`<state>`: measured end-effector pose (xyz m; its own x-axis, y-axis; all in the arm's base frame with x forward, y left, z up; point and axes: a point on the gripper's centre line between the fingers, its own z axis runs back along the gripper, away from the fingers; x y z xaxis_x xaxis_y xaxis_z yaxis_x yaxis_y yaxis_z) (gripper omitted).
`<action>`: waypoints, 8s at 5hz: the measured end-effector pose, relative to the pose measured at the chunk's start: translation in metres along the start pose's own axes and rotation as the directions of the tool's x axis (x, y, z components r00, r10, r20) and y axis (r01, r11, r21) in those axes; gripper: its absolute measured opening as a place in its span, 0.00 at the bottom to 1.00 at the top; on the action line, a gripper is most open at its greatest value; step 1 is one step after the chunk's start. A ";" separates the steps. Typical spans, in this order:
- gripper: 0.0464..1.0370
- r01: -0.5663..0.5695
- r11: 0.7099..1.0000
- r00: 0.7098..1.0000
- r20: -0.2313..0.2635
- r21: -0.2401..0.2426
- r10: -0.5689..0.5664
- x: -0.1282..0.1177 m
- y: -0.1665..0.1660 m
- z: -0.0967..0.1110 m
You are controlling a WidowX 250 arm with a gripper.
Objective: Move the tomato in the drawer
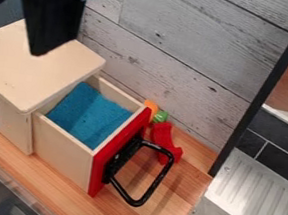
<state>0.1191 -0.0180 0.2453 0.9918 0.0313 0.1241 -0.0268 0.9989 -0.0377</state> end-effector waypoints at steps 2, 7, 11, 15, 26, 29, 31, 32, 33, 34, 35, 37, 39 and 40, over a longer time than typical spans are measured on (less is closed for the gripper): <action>0.96 0.268 0.963 0.962 -0.052 -0.032 -0.269 0.017 0.001 -0.029; 0.96 0.923 0.373 0.374 0.001 0.096 -0.927 0.004 -0.017 -0.123; 0.96 0.860 0.508 0.510 -0.042 0.057 -0.859 0.006 -0.016 -0.198; 0.96 0.840 0.543 0.542 -0.024 -0.005 -0.840 0.013 -0.061 -0.243; 0.96 0.790 0.613 0.613 0.015 -0.021 -0.790 0.027 -0.084 -0.276; 0.96 0.767 0.639 0.641 0.020 -0.064 -0.767 0.022 -0.090 -0.283; 0.79 0.756 0.649 0.653 0.014 -0.086 -0.758 0.021 -0.090 -0.289; 0.66 0.740 0.668 0.671 0.024 -0.081 -0.741 0.025 -0.086 -0.290; 0.66 0.731 0.679 0.682 0.027 -0.071 -0.731 0.027 -0.084 -0.291; 0.66 0.715 0.695 0.698 0.024 -0.074 -0.715 0.027 -0.081 -0.290; 0.66 0.714 0.693 0.700 0.083 -0.098 -0.709 0.027 -0.084 -0.258; 0.66 0.760 0.634 0.646 0.272 -0.143 -0.714 0.014 -0.095 -0.156; 0.66 0.691 0.718 0.704 0.307 -0.084 -0.641 0.043 -0.037 -0.097; 0.66 0.623 0.777 0.769 0.253 -0.093 -0.587 0.066 0.000 -0.107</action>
<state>0.1977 -0.0194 0.1475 0.7469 -0.5537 0.3682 0.6089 0.7920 -0.0440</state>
